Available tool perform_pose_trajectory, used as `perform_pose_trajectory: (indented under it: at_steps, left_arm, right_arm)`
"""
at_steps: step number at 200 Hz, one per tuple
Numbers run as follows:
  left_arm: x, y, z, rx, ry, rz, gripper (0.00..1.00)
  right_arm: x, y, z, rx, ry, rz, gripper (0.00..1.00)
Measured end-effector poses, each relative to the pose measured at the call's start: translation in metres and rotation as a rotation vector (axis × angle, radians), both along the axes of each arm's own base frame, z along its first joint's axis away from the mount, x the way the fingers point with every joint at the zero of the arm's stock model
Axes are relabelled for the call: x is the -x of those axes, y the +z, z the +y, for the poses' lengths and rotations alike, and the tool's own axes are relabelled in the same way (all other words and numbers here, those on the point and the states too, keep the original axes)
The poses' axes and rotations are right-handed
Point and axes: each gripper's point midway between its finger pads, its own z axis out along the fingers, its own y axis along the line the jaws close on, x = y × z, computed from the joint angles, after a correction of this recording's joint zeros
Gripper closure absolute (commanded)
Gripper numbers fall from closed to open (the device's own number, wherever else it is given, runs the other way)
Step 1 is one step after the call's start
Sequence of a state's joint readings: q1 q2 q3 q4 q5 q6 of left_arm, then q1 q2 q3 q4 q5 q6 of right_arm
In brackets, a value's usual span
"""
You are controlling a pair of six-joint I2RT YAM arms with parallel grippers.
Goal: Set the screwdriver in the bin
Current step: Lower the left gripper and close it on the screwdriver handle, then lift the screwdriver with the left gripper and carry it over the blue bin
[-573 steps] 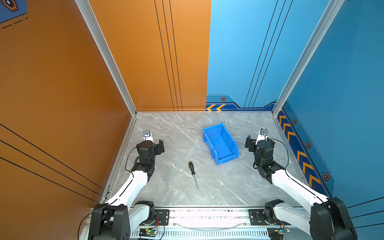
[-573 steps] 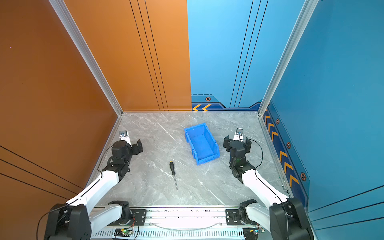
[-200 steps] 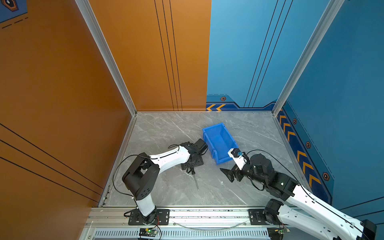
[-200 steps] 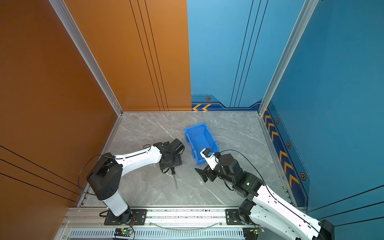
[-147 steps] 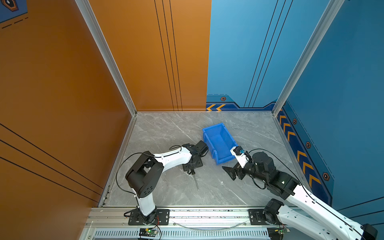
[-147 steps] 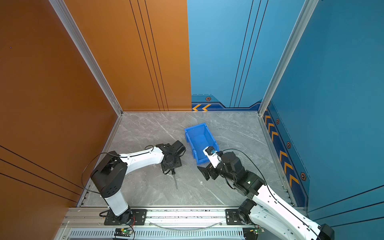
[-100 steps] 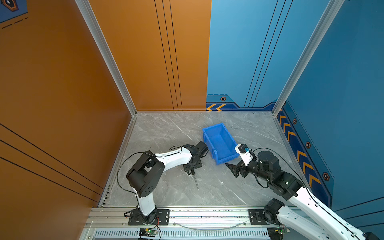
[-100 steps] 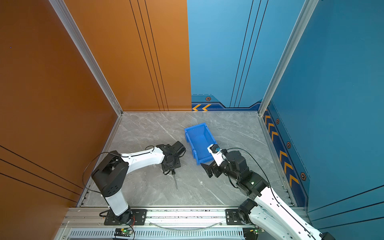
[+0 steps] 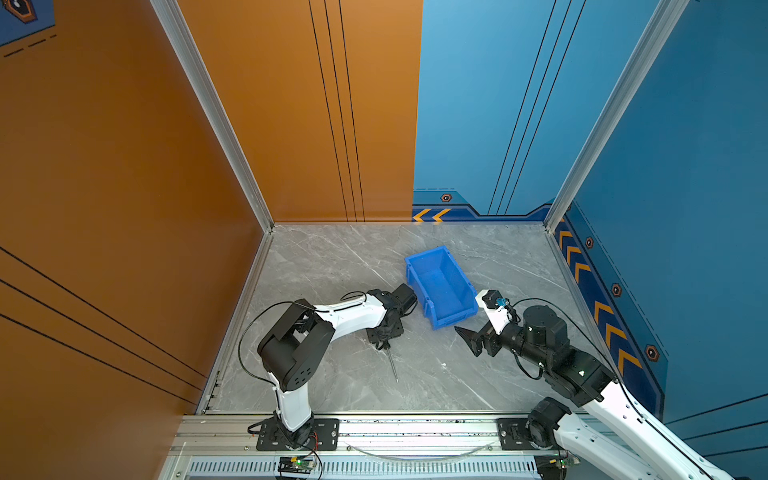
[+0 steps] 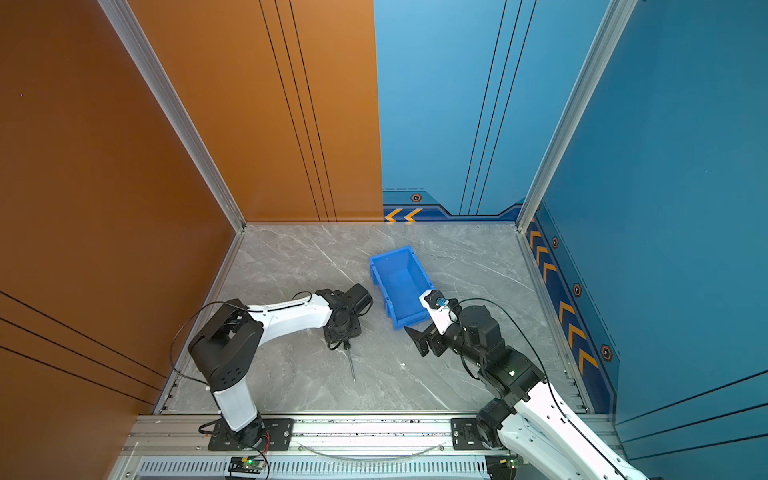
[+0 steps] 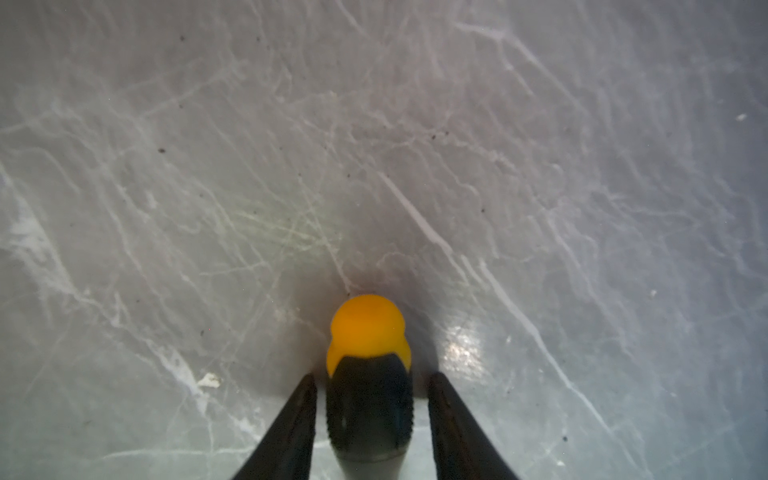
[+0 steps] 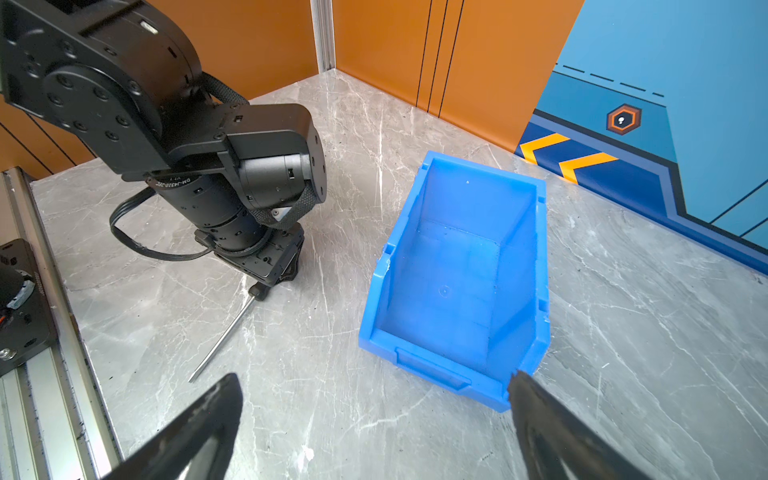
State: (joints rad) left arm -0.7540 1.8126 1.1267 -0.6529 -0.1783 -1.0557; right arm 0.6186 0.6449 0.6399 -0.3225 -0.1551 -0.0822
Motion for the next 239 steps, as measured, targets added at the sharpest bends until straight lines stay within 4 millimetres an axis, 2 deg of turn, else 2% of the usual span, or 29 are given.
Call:
perform_pose_trajectory:
  at_steps: [52, 160, 191, 239]
  left_arm:
    - [-0.001, 0.000, -0.002, -0.001, -0.004, 0.000, 0.76]
    - [0.004, 0.004, -0.008, -0.011, -0.038, 0.002, 0.86]
    - [-0.006, 0.021, -0.017, 0.007, -0.048, -0.034, 0.87]
    - [-0.033, 0.070, -0.040, 0.074, -0.062, -0.143, 0.89]
  right_arm:
    - [-0.001, 0.003, -0.003, -0.004, -0.012, -0.010, 0.00]
    - [-0.005, 0.000, -0.011, 0.012, -0.059, -0.019, 0.00]
    - [-0.008, -0.001, -0.014, 0.021, -0.083, -0.024, 0.00]
    - [-0.013, 0.001, -0.024, 0.035, -0.143, -0.046, 0.00]
